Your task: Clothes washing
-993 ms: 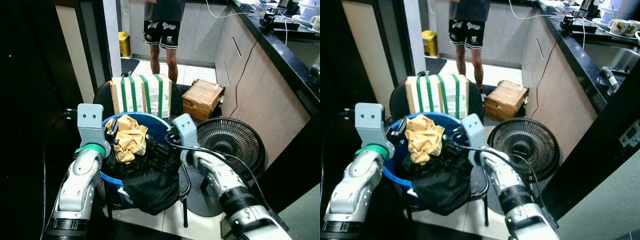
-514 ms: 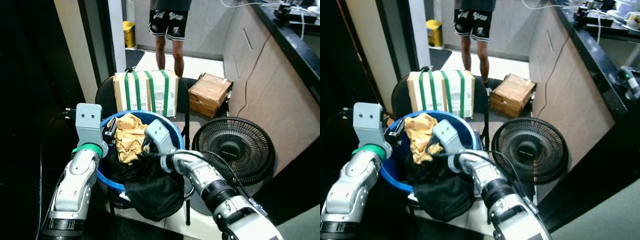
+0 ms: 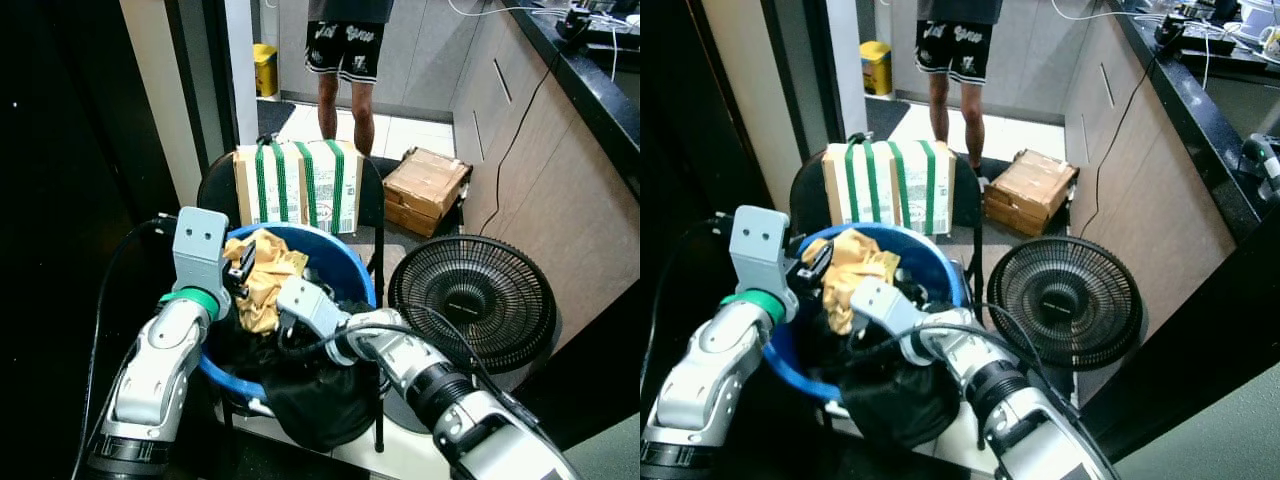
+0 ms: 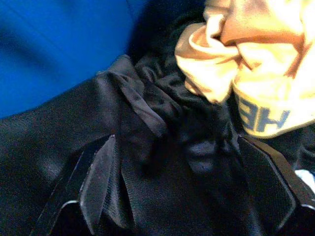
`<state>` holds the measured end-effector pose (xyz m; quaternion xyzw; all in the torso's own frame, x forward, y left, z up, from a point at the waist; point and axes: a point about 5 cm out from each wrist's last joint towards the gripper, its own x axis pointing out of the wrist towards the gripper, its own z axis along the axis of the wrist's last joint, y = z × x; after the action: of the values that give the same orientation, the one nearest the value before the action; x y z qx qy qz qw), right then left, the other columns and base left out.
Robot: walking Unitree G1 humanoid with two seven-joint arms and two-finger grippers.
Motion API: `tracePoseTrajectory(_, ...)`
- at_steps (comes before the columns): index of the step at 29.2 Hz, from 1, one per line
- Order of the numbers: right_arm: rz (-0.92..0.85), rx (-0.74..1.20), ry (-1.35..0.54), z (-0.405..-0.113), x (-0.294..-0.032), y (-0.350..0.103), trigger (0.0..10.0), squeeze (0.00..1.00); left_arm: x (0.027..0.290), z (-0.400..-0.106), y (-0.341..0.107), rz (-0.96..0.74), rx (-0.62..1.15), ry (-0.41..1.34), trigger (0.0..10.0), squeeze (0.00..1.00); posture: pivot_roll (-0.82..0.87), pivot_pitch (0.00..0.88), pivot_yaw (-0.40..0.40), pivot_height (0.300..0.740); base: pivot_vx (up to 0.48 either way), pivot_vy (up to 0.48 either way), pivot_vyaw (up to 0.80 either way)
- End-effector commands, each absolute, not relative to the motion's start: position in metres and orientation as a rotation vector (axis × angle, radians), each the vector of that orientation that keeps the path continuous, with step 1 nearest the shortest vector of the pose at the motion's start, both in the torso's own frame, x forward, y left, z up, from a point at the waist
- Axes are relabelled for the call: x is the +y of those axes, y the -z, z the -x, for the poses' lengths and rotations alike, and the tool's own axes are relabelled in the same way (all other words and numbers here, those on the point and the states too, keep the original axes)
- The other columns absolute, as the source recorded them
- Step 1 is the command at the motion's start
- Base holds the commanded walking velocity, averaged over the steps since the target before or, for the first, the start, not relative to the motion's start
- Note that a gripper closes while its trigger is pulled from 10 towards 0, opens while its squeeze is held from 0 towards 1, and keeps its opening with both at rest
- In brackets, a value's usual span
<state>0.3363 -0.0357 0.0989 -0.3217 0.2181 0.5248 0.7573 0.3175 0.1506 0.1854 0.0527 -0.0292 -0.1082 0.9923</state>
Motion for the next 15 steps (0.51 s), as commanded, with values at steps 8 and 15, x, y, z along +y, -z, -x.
tracePoseTrajectory(8, 0.857, 0.622, -1.155, -0.324, -0.067, -0.07, 10.0, 0.0, 0.142, -0.315, -0.189, -0.126, -0.063, 0.282, 10.0, 0.0, 0.13, 0.043, 0.035, 0.74, 0.0, 0.0, 0.0)
tracePoseTrajectory(15, 0.887, 0.653, -1.185, -0.32, -0.076, -0.069, 7.8, 0.0, 0.138, -0.317, -0.192, -0.135, -0.074, 0.308, 10.0, 0.0, 0.13, 0.046, 0.053, 0.74, 0.0, 0.0, 0.0)
